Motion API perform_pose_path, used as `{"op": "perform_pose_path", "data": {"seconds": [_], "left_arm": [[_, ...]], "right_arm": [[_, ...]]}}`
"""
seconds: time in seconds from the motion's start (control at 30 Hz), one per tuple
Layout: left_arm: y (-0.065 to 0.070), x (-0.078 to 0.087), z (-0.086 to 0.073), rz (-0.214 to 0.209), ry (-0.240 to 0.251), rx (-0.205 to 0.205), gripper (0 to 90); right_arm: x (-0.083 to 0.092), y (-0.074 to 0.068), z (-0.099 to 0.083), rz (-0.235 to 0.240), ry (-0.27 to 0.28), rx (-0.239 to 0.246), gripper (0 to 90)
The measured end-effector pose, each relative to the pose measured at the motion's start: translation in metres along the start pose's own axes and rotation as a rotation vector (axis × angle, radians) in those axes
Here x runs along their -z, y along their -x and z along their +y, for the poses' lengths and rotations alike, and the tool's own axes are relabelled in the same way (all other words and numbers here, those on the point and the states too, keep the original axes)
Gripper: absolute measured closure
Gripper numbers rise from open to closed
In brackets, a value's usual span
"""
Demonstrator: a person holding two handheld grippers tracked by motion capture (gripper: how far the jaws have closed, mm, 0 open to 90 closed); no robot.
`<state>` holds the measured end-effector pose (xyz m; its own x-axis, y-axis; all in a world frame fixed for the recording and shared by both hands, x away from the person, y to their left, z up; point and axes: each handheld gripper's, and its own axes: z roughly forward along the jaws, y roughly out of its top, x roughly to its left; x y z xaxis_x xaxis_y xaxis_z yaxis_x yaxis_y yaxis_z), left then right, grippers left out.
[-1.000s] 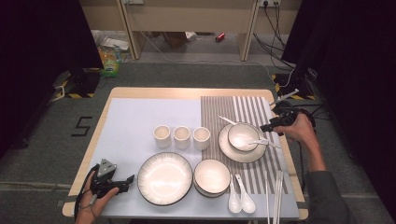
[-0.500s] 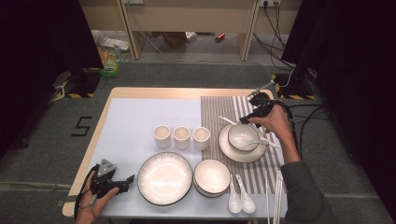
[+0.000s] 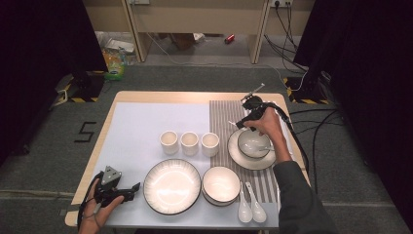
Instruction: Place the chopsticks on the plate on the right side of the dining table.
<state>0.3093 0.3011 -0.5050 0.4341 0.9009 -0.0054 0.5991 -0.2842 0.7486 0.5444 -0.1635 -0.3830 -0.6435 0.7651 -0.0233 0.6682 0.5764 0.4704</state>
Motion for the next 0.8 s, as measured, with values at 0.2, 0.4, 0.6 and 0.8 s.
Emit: {"op": "perform_pose_path", "data": {"seconds": [0.2,0.4,0.6,0.8], "left_arm": [[0.000,0.000,0.000,0.000,0.000,0.000,14.3],[0.000,0.000,0.000,0.000,0.000,0.000,14.3],[0.000,0.000,0.000,0.000,0.000,0.000,14.3],[0.000,0.000,0.000,0.000,0.000,0.000,14.3]], "right_arm": [[-0.017,-0.003,0.007,0.007,-0.028,-0.014,28.5],[-0.030,-0.005,0.010,-0.007,-0.062,-0.011,28.6],[-0.040,-0.007,0.012,0.000,-0.073,-0.026,28.5],[-0.056,-0.011,0.011,0.012,-0.108,-0.031,28.6]]}}
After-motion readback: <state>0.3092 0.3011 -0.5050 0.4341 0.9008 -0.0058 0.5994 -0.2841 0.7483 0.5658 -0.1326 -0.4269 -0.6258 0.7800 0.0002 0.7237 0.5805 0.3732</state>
